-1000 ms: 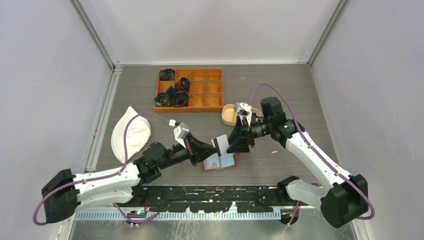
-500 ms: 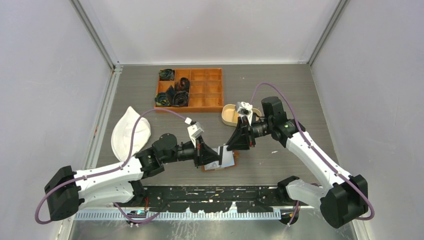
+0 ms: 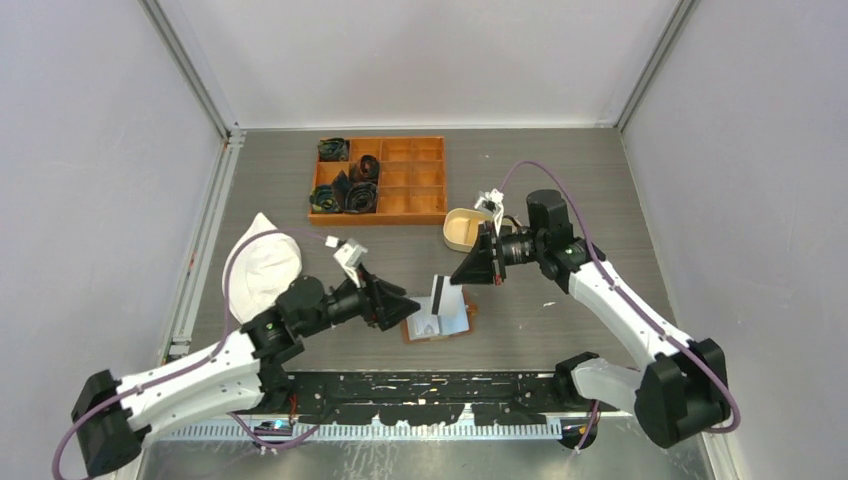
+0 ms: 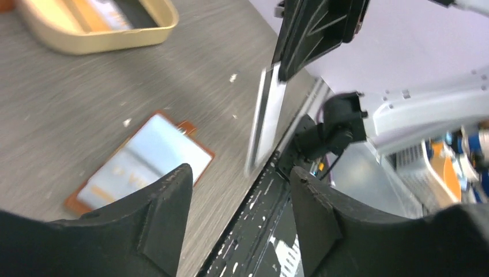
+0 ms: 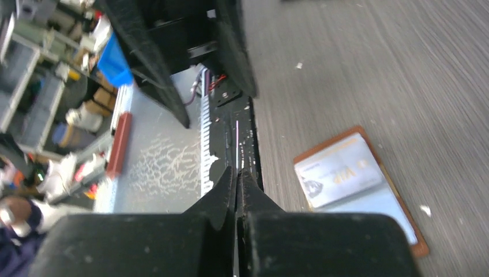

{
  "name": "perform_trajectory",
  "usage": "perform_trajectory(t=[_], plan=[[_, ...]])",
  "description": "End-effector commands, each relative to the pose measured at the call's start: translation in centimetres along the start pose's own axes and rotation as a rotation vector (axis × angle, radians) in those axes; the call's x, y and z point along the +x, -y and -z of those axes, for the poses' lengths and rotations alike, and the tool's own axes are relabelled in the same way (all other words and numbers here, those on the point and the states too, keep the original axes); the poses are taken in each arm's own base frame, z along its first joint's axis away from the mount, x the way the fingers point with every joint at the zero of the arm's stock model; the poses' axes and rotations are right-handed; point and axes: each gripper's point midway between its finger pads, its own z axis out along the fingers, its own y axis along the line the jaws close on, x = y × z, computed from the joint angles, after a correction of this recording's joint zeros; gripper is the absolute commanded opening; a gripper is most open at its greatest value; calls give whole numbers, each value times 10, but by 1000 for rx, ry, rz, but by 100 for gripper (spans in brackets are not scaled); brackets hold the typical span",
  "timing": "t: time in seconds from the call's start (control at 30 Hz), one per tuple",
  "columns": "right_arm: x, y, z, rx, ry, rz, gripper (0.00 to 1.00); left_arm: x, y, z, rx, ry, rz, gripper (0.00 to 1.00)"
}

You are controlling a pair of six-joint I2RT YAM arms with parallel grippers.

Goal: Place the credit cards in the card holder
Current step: Insert the credit card into the card holder.

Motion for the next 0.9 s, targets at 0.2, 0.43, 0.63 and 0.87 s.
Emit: perform_trajectory(t=[0.2,0.43,0.63,0.87], plan=[[26,96,-1,292,4,-456,1,38,-57,33,-247,72,332,52],[63,125,1,396,-30,-586,1,41,-58,14,-228,65,372,36],[83,143,7,450,-59,-636,1,59,-81,-3,-323,3,355,37],[95,151,-2,408,-73,-676,1,66,-102,-5,-426,-30,269,55]])
